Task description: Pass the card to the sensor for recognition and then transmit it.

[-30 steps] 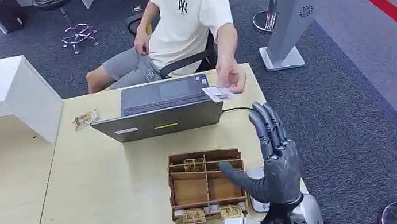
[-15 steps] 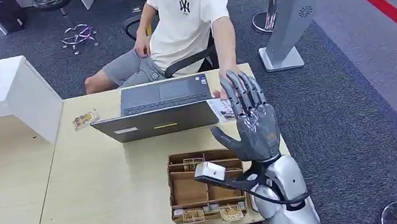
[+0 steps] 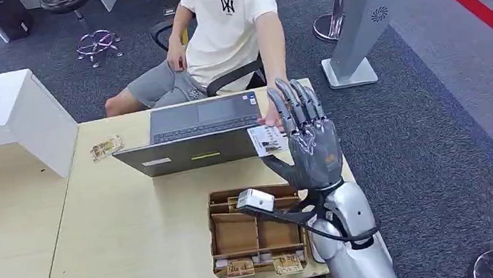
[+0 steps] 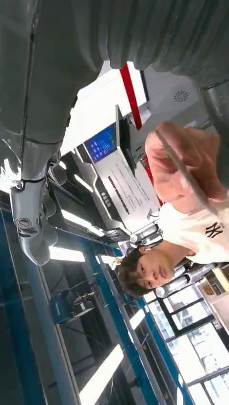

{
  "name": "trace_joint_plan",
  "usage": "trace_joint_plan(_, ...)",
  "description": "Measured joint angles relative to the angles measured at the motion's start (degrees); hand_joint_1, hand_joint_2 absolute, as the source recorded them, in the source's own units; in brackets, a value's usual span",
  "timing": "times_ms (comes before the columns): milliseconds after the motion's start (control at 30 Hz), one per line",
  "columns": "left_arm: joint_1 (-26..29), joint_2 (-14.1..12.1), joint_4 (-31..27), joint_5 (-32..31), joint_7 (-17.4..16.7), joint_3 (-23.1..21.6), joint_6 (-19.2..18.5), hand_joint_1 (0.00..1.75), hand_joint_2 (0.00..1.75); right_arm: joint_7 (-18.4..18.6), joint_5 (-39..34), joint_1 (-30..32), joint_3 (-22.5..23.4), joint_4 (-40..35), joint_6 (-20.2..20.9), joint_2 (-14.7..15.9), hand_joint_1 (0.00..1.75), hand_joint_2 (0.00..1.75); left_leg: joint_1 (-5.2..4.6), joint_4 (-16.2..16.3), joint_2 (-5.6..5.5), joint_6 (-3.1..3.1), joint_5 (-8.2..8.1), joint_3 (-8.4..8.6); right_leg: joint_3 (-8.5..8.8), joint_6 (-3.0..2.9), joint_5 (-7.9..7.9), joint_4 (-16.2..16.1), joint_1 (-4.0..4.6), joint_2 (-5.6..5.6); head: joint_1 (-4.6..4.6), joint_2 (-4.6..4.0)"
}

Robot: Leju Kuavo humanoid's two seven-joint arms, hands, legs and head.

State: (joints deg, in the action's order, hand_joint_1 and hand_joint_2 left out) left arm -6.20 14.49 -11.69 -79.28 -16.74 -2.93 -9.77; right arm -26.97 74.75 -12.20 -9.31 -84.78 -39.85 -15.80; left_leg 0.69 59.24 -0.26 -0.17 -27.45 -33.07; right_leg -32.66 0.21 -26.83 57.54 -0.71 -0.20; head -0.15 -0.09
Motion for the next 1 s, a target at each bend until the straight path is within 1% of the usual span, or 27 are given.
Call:
trace_joint_plan(33, 0.0, 0.0, 0.0, -0.04, 0.0, 0.0, -0.02, 0.0, 0.0, 0.24, 0.2, -0.03, 0.02, 0.07, 0.0, 0.0, 0.0, 1.75, 0.0, 0.0, 0.0, 0.0, 0.0, 0.0, 0.0, 0.0, 0.0, 0.0, 0.0, 0.0, 0.0, 0.0)
trace_joint_plan(67, 0.0, 0.0, 0.0, -0.09, 0.07, -0.02, -0.07, 0.0, 0.0, 0.61, 0.55, -0.07, 0.02, 0.07, 0.0, 0.0, 0.16, 1.75, 0.0, 0.0, 0.0, 0.0, 0.0, 0.0, 0.0, 0.0, 0.0, 0.0, 0.0, 0.0, 0.0, 0.0)
trace_joint_plan(100, 0.0, 0.0, 0.0, -0.11, 0.15, -0.02, -0.13, 0.0, 0.0, 1.06, 0.65, -0.15, 0.02, 0.11, 0.0, 0.0, 1.55, 1.75, 0.0, 0.0, 0.0, 0.0, 0.0, 0.0, 0.0, 0.0, 0.0, 0.0, 0.0, 0.0, 0.0, 0.0)
trace_joint_plan(133, 0.0, 0.0, 0.0, -0.11, 0.2, -0.02, -0.17, 0.0, 0.0, 1.2, 0.74, -0.27, 0.02, 0.17, 0.0, 0.0, 1.75, 1.75, 0.0, 0.0, 0.0, 0.0, 0.0, 0.0, 0.0, 0.0, 0.0, 0.0, 0.0, 0.0, 0.0, 0.0)
trace_joint_plan(367, 0.01, 0.15, 0.0, -0.5, 0.66, -0.04, -0.17, 0.0, 0.0, 1.66, 0.61, -0.34, 0.07, 0.22, 0.0, 0.0, 1.75, 1.75, 0.0, 0.0, 0.0, 0.0, 0.0, 0.0, -0.01, 0.0, 0.0, 0.0, 0.0, 0.0, 0.0, 0.0)
trace_joint_plan(833, 0.03, 0.22, 0.0, -1.6, 1.18, -0.96, -0.22, 0.0, 0.0, -0.26, -0.17, 0.64, 1.16, 0.13, 0.0, 0.0, 1.75, 1.75, 0.0, 0.0, 0.0, 0.0, 0.0, 0.0, -0.02, -0.01, 0.0, 0.0, 0.0, 0.01, 0.0, 0.0)
trace_joint_plan(1000, 0.03, 0.22, 0.0, -1.68, 1.2, -1.01, -0.22, 0.0, 0.0, -0.28, -0.22, 0.68, 1.2, 0.13, 0.0, 0.0, 1.75, 1.75, 0.0, 0.0, 0.0, 0.0, 0.0, 0.0, -0.02, -0.01, 0.0, 0.0, 0.0, 0.01, 0.0, 0.0)
